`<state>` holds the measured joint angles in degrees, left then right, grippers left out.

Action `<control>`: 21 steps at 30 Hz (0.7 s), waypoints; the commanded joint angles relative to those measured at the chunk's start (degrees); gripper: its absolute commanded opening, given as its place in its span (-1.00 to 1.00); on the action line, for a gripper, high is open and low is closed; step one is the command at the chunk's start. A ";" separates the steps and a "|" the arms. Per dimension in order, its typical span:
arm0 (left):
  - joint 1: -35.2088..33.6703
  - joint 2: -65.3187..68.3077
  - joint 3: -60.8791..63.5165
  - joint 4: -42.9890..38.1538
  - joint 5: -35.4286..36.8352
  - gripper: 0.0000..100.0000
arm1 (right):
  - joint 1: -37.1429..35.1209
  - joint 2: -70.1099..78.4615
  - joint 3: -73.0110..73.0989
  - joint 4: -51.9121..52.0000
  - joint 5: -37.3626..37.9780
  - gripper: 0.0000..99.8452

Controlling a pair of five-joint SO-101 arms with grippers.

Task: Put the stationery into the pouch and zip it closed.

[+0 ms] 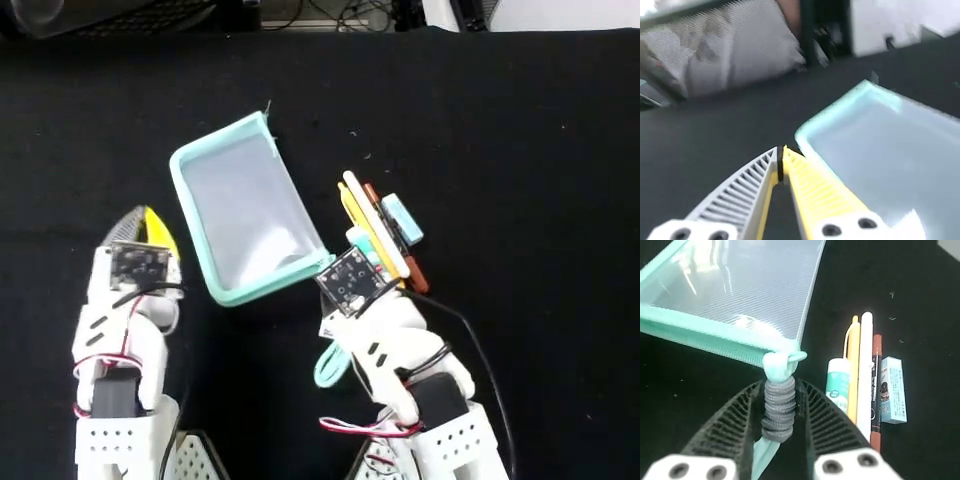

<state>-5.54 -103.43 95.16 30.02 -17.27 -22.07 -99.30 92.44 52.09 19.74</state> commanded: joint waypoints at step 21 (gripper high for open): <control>2.24 61.71 -22.73 -5.01 -1.58 -0.92 | 0.62 -1.19 -5.14 -0.26 -0.97 -0.98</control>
<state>-4.04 -43.74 75.38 26.51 -18.42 -22.07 -99.65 91.82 52.26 19.30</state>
